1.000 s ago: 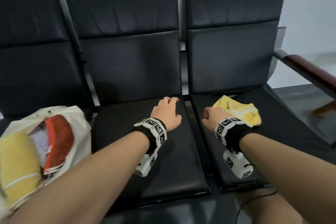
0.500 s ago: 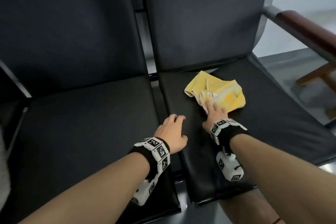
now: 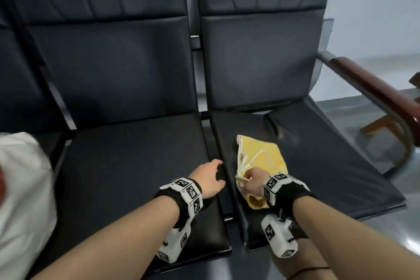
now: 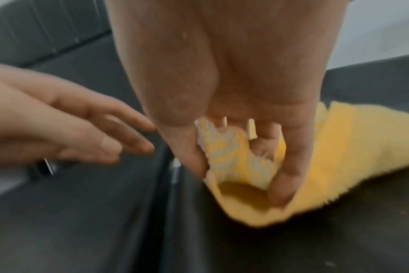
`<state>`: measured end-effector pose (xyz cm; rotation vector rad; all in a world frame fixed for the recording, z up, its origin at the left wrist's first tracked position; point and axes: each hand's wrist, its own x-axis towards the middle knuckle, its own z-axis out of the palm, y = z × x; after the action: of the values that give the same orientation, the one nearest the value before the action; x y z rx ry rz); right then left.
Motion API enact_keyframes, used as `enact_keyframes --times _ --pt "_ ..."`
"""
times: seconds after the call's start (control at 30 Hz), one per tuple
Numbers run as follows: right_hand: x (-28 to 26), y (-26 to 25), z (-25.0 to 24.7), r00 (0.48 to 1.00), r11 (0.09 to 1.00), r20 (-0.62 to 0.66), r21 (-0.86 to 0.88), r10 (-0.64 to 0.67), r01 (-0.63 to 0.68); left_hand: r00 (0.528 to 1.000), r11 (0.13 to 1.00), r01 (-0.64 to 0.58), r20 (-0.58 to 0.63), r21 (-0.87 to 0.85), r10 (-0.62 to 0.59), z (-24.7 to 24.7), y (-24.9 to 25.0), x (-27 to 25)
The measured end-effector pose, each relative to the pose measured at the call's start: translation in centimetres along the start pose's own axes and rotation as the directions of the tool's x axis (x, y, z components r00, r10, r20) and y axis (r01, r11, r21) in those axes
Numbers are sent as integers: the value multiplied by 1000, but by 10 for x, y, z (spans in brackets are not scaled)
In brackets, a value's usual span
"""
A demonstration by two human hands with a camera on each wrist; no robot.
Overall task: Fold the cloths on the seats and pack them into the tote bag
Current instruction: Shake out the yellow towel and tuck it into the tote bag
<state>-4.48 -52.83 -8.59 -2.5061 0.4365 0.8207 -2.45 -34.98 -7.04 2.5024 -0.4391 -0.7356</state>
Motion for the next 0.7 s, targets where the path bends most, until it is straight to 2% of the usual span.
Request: enact_keyframes --times 0.1,0.17,0.23,0.3,0.33,0.47,0.5,0.53,0.57,0.63,0.67,0.7 --pt "-49 -43 -29 999 940 -3 337 -49 47 999 995 -38 -8 -92 37 -25 6 -36" --pt "-84 -73 -52 993 873 -23 475 -114 111 997 975 -74 -52 -209 64 -43 11 -58" --pt "-119 -101 -71 982 809 -70 559 -173 182 985 945 -105 -164 -308 55 -62 16 -82" --pt "-148 -125 -87 969 749 -145 615 -198 245 948 948 -128 -316 -293 30 -84 20 -107" --pt "-163 -137 -94 961 725 -172 631 -215 275 935 952 -132 -353 -277 27 -96 20 -119" --pt "-214 -175 -119 925 604 -281 701 -255 379 932 954 -162 -356 -252 64 -141 20 -175" --pt "-226 -181 -124 902 611 -341 665 -264 430 924 958 -167 -376 -234 70 -151 20 -191" --pt "-238 -186 -129 864 671 -410 556 -293 491 917 965 -160 -392 -206 68 -162 19 -205" --pt "-255 -191 -132 852 664 -440 551 -285 507 913 979 -134 -404 -155 61 -171 17 -218" --pt "-278 -203 -136 805 769 -509 366 -306 524 903 999 -35 -429 1 32 -187 11 -241" --pt "-286 -207 -142 797 759 -509 362 -325 541 891 995 29 -453 90 15 -193 6 -252" --pt "-294 -212 -148 784 696 -533 430 -318 575 880 982 92 -474 168 -1 -199 0 -262"
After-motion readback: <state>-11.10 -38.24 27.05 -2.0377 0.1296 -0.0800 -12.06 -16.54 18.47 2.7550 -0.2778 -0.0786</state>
